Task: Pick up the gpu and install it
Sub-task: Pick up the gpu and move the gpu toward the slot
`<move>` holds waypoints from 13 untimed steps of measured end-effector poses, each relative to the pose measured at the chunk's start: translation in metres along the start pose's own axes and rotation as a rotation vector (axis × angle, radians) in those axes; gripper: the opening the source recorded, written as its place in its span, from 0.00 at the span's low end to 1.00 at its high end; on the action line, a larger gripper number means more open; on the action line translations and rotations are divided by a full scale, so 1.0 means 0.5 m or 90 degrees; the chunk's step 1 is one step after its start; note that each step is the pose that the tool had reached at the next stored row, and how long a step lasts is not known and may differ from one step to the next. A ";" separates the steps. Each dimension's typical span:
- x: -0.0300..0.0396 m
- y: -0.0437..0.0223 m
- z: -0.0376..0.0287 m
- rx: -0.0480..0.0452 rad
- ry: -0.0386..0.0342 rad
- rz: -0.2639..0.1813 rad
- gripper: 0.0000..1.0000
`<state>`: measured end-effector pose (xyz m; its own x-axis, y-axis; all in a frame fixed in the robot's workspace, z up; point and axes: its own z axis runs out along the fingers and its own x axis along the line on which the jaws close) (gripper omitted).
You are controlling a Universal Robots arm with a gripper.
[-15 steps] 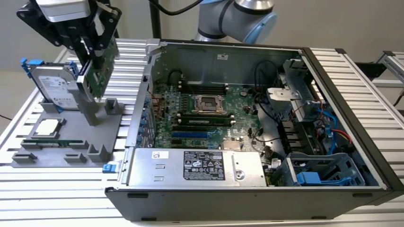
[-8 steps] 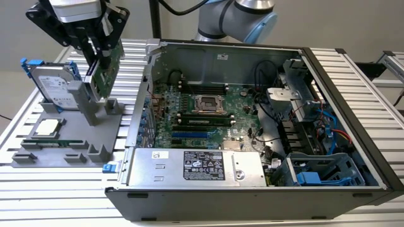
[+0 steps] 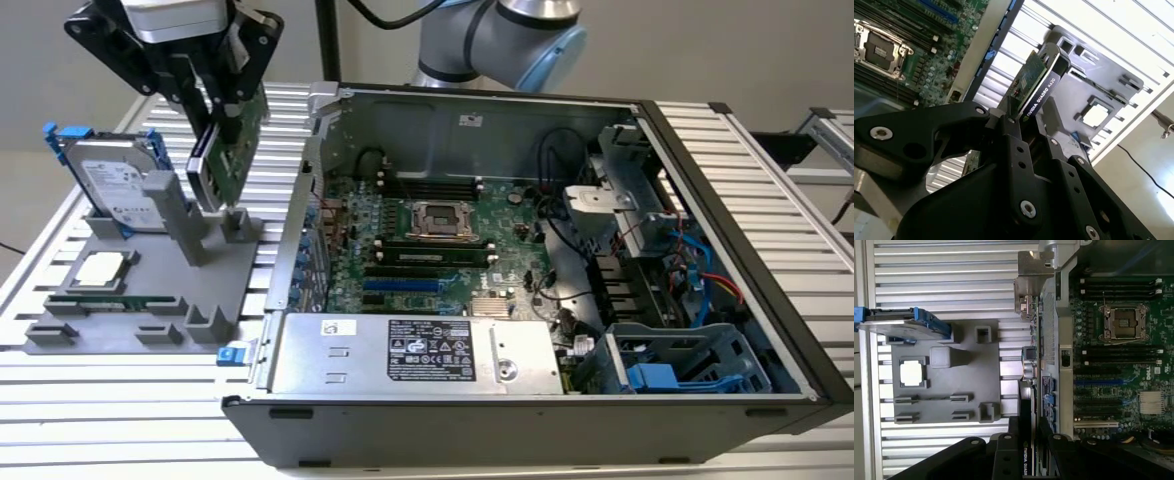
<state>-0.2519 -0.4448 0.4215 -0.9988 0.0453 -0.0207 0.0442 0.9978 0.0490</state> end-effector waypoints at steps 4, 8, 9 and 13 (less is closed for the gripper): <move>-0.008 0.001 -0.004 0.0001 0.0001 0.000 0.00; -0.017 0.001 -0.010 0.0001 0.0001 0.000 0.00; -0.019 0.001 -0.011 0.0001 0.0001 0.000 0.00; -0.029 0.002 -0.012 0.0001 0.0001 0.000 0.00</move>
<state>-0.2374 -0.4448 0.4281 -0.9988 0.0455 -0.0205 0.0445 0.9978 0.0488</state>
